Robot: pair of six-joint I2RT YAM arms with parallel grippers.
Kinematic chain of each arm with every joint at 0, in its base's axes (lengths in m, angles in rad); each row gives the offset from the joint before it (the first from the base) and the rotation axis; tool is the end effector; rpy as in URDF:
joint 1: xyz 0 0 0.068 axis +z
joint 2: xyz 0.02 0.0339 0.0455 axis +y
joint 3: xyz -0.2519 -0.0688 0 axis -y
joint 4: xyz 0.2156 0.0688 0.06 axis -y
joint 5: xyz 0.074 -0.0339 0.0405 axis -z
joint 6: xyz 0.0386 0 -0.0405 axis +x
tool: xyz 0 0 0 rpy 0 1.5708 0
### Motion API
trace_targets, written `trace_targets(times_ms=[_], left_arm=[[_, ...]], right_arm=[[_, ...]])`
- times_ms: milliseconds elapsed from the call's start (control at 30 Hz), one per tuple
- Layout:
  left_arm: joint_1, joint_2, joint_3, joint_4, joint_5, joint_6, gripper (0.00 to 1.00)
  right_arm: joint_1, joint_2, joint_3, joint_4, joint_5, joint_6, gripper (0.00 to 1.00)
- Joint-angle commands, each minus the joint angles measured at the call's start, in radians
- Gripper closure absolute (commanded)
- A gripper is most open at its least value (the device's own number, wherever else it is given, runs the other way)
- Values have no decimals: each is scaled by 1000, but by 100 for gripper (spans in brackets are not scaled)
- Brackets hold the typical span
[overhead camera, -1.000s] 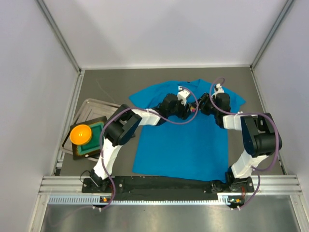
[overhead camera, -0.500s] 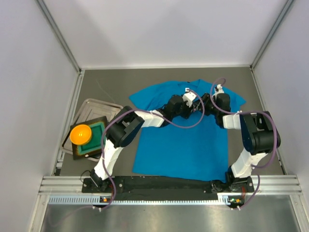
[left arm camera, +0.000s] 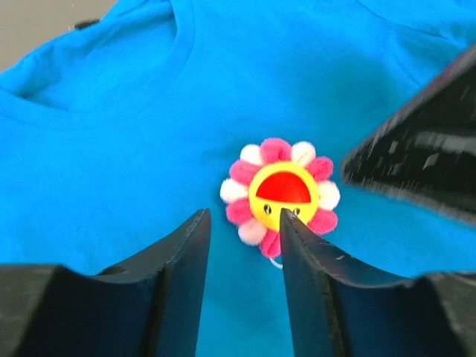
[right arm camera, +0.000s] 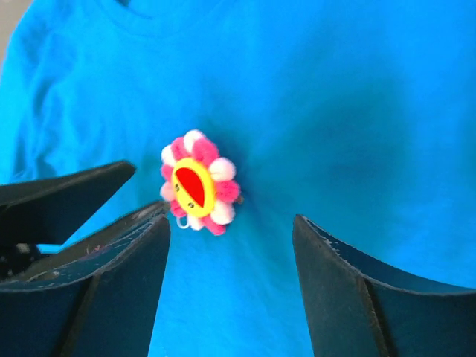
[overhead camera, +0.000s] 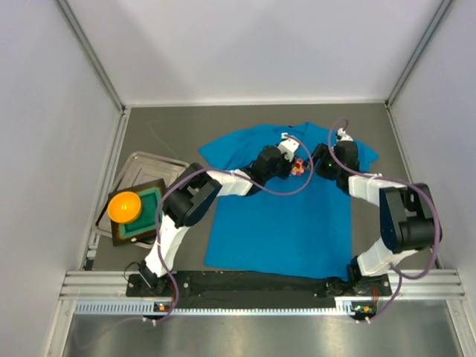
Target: Remove the brooch from the garment
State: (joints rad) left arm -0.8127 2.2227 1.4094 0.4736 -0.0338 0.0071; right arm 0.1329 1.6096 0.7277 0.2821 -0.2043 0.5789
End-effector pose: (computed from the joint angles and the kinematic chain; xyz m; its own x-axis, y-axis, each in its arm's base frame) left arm 0.3246 -0.3409 0.1608 -0.2241 0.2470 -0.9427 0.7054 0.7085 0.0180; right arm 0.3017 0.0482 0.1738 -0.6301 0.4562 -0.6283 0.0585 0.8348 0.5475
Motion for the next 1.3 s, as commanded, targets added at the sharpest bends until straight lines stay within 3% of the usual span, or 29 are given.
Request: trace_targets(times_ms=[0, 67, 200, 333, 467, 567, 1033, 1267], left_arm=[[7, -127, -72, 88, -35, -82, 51], [29, -178, -131, 117, -71, -128, 49], [110, -228, -216, 170, -5, -309, 41], [220, -276, -338, 289, 138, -432, 45], [285, -288, -377, 330, 224, -479, 48], [311, -264, -377, 358, 279, -502, 49], [314, -198, -345, 353, 299, -575, 52], [314, -178, -337, 359, 314, -602, 52]], right_arm=[[59, -103, 134, -277, 259, -285, 32], [85, -109, 148, -368, 318, -367, 32], [218, -125, 119, -324, 411, -668, 32], [333, -113, 95, -230, 499, -816, 33], [364, -62, 131, -205, 520, -870, 47], [375, 10, 200, -259, 502, -848, 53], [372, 177, 441, -409, 430, -588, 52], [372, 231, 455, -425, 486, -479, 59]])
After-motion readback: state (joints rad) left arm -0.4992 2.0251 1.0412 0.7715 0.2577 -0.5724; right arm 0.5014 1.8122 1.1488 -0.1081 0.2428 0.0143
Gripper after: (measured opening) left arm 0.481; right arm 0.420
